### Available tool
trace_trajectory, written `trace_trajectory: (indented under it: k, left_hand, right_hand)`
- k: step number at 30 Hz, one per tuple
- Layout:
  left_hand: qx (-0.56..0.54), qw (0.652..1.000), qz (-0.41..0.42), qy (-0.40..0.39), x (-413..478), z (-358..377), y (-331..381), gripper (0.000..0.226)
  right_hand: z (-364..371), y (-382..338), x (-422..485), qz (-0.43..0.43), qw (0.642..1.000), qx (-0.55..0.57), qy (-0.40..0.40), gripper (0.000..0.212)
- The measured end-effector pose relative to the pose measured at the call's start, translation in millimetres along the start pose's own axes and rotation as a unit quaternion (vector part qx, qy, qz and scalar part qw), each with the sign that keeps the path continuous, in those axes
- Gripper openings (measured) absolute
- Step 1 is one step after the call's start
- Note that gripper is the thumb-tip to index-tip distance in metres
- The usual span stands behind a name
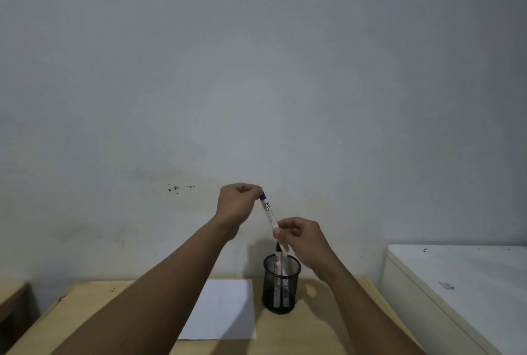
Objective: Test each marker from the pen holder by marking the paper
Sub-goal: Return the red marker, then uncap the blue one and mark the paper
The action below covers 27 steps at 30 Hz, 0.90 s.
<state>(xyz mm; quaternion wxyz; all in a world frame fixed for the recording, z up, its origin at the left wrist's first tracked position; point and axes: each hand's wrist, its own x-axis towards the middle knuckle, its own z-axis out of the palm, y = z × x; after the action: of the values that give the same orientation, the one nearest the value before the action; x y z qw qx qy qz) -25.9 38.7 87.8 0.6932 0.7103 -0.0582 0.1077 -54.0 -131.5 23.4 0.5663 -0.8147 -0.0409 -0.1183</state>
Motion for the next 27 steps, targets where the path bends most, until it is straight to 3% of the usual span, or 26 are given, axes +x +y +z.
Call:
trace_trajectory:
  k: [2, 5, 8, 10, 13, 17, 19, 27]
  left_hand:
    - [-0.021, 0.999, -0.025, 0.02, -5.5, -21.9, 7.2, 0.014]
    - [0.012, 0.999, -0.051, -0.01, -15.5, -49.0, 7.7, 0.017]
    - [0.1, 0.993, -0.02, -0.065, -24.2, -58.2, 2.1, 0.01]
    - [0.142, 0.985, 0.009, -0.095, -30.3, -61.7, -4.1, 0.007]
    - [0.192, 0.979, 0.054, -0.05, -66.0, -122.5, -10.1, 0.008]
    - [0.414, 0.898, 0.145, -0.028, -65.7, -122.0, -13.8, 0.015]
    - [0.457, 0.873, 0.168, -0.028, -66.9, -124.3, -13.5, 0.015]
    - [0.317, 0.934, 0.02, -0.166, -64.3, -193.9, -50.7, 0.023]
  right_hand:
    - [2.7, -17.1, -8.1, 0.0, 0.993, 0.115, 0.026, 0.019]
    - [7.2, -34.3, -13.3, 0.051, 0.94, 0.331, 0.069, 0.021]
    - [13.6, -38.6, -6.6, 0.063, 0.898, 0.431, 0.059, 0.009]
    - [24.2, -43.7, -9.6, 0.057, 0.915, 0.399, 0.03, 0.006]
    - [86.6, -68.2, -48.1, 0.053, 0.953, 0.291, -0.062, 0.011]
    - [91.0, -70.3, -42.7, 0.03, 0.966, 0.253, -0.052, 0.006]
    - [95.2, -66.9, -44.0, 0.027, 0.968, 0.244, -0.059, 0.003]
    - [142.0, -38.9, -39.3, 0.03, 0.963, 0.224, -0.144, 0.004]
